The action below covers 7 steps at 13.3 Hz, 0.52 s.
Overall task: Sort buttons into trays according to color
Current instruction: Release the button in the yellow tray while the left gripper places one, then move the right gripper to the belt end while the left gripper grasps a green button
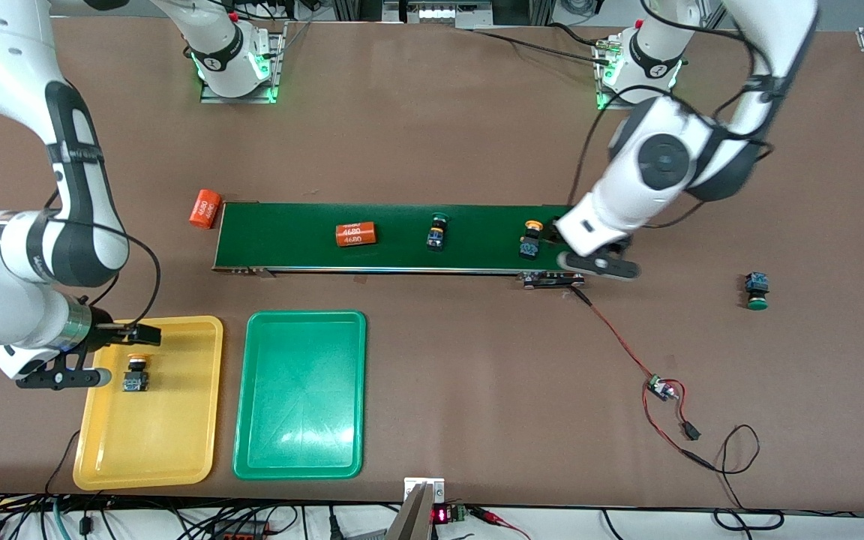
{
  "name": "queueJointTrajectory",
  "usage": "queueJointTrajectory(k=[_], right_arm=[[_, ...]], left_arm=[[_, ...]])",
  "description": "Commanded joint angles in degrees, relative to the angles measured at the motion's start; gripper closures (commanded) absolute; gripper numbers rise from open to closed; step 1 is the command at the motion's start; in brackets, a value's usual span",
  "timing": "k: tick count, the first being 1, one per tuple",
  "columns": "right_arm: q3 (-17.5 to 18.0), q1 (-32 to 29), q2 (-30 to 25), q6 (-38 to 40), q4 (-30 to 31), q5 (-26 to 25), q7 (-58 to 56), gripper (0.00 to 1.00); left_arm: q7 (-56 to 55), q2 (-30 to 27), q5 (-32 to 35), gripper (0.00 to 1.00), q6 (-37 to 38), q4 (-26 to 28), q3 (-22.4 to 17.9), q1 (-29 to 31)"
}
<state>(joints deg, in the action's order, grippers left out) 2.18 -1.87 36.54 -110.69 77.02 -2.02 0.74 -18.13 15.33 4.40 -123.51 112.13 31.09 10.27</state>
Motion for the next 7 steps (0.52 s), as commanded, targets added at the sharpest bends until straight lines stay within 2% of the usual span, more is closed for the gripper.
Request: queueJointTrajectory(k=[1, 2, 4, 7], right_arm=[[0.63, 2.04, -5.24, 7.31, 0.85, 0.0, 5.83, 0.0], [0.81, 3.18, -6.73, 10.2, 1.11, 0.0, 9.68, 0.0], [4.92, 3.63, -8.59, 14.53, 1.29, 0.09, 18.29, 0.0], [10.11, 3.63, -10.52, 15.16, 3.22, 0.18, 22.38, 0.0]], left_arm=[[1.52, 0.75, 1.91, 0.0, 2.22, -1.65, -1.19, 7.46], [1.52, 1.8, 2.1, 0.0, 2.13, -1.82, -2.25, 9.75], [4.05, 4.61, 2.89, 0.0, 2.22, -3.66, -4.53, 13.27], [17.47, 10.58, 6.76, 0.0, 1.43, -7.7, -10.24, 17.4]])
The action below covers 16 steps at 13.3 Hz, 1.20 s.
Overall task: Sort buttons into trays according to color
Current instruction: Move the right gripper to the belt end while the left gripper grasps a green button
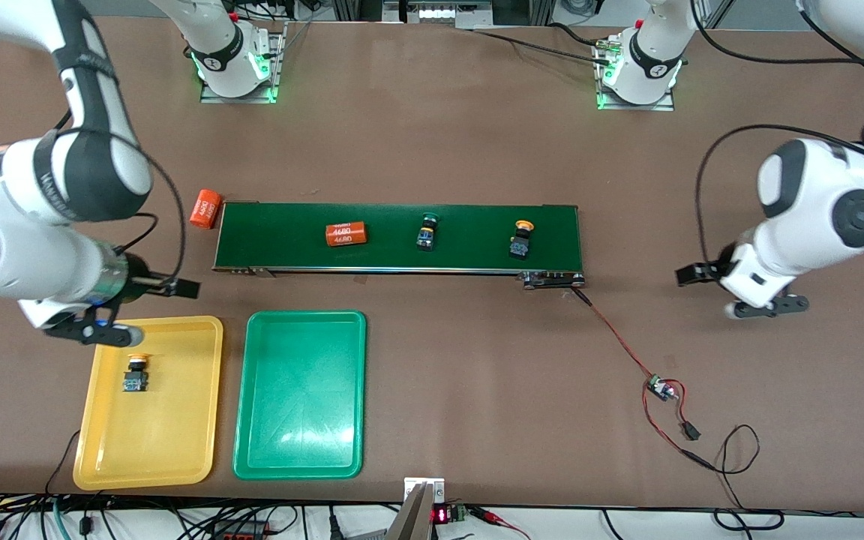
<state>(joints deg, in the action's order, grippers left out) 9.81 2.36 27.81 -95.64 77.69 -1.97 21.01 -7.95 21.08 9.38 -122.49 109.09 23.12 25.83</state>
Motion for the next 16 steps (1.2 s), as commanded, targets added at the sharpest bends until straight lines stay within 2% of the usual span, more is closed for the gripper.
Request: queueJointTrajectory(k=[1, 4, 6, 9, 13, 14, 16], right_arm=[[3.54, -0.51, -1.89, -0.25, 2.73, 0.65, 4.45, 0.0], [7.85, -0.34, -2.24, -0.6, 4.48, 0.57, 12.28, 0.0], [10.74, -0.42, -2.33, -1.83, 6.15, 0.39, 12.38, 0.0], [14.35, -0.42, -4.16, -11.37, 12.37, -0.05, 12.47, 0.0], [15.94, 0.36, -9.17, -22.56, 23.72, -0.4, 15.88, 0.0], [15.94, 1.76, -9.79, -23.1, 25.57, -1.62, 18.51, 0.0], [18.65, 2.04, -9.88, -25.2, 28.38, -5.92, 23.79, 0.0]], left_arm=[[13.51, 6.59, 1.78, 0.0, -0.03, -5.72, -2.81, 4.47], [24.88, 9.76, 2.39, 0.0, -4.59, -5.3, -3.43, 10.63], [25.96, 11.87, 3.71, 0.0, -6.79, -5.03, -3.52, 12.83], [26.49, 14.6, 4.33, 0.0, -7.59, -4.51, -3.52, 13.63], [27.19, 15.48, 4.5, 0.0, -7.59, -3.8, -3.52, 13.55], [28.85, 15.92, 5.37, 0.03, -7.85, -3.89, -3.44, 13.55], [30.53, 16.27, 6.17, 0.3, -8.73, -3.71, -3.52, 13.63]])
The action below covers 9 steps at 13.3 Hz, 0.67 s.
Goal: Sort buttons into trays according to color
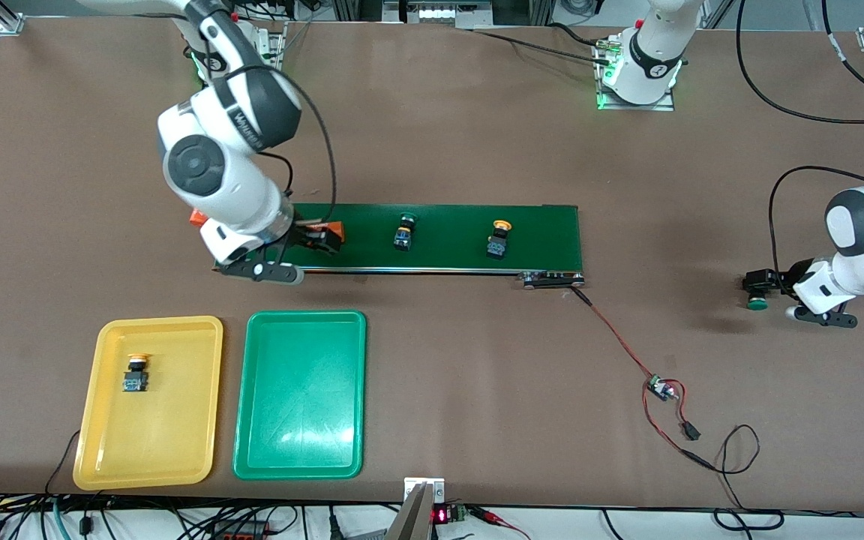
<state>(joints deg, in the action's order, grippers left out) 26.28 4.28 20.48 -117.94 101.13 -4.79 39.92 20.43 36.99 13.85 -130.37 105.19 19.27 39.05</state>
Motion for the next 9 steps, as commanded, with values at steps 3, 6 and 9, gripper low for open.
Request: queueJointTrajectory(k=[3, 6, 9], right_arm=[[3.59, 0.21, -2.55, -9.04, 9.69, -5.14, 9.03, 0.0], [4.83, 0.29, -2.55, -13.01, 12.77, -5.31, 15.18, 0.0], [5.44, 0.29, -2.46, -14.25, 13.57, -5.4, 15.28, 0.0]], left_arm=[[2.25, -0.07, 1.71, 0.76, -0.33, 1.6, 0.33, 0.42], [2.42, -1.73, 1.8, 1.0, 3.87, 1.6, 1.03, 0.07], [1.54, -7.26, 1.71, 1.0, 8.36, 1.16, 3.13, -2.3]])
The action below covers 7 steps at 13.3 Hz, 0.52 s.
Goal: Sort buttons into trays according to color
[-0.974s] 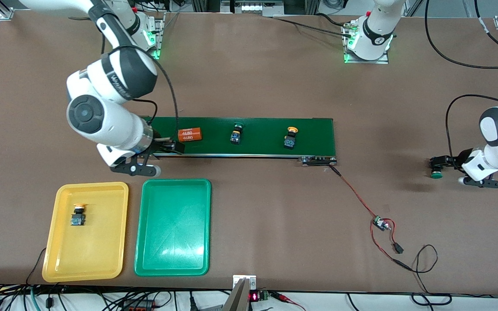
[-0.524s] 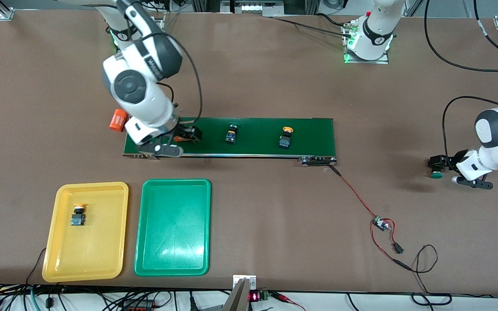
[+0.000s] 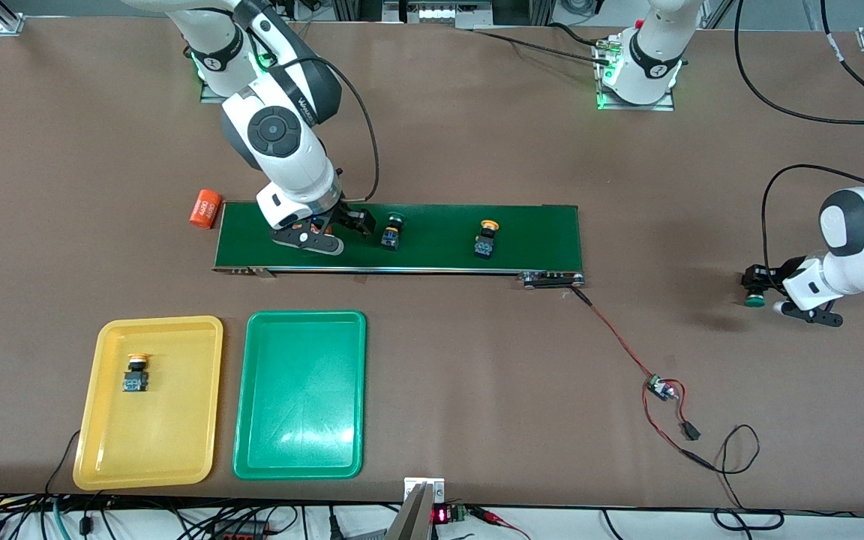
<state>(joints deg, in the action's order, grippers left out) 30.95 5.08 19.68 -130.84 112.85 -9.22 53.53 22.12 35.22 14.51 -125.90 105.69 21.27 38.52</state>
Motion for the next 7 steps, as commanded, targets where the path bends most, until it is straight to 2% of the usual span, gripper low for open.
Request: queueJointTrajectory(k=[1, 5, 7], right_arm=[[0.78, -0.6, -1.67, -2.22, 2.37, -0.98, 1.92, 0.0], [2.18, -0.51, -1.58, -4.86, 4.13, -1.06, 5.17, 0.0], [2.18, -0.51, -1.14, -5.04, 4.57, -2.11, 5.35, 0.0]], left_arm=[[-0.06, -7.07, 0.78, 1.0, 5.47, 0.49, 1.58, -3.52], [-1.02, -10.78, -2.37, 1.0, 8.3, 0.84, 7.1, -7.22], [-6.09, -11.39, -4.93, 1.0, 8.39, 1.1, 7.38, -12.04]])
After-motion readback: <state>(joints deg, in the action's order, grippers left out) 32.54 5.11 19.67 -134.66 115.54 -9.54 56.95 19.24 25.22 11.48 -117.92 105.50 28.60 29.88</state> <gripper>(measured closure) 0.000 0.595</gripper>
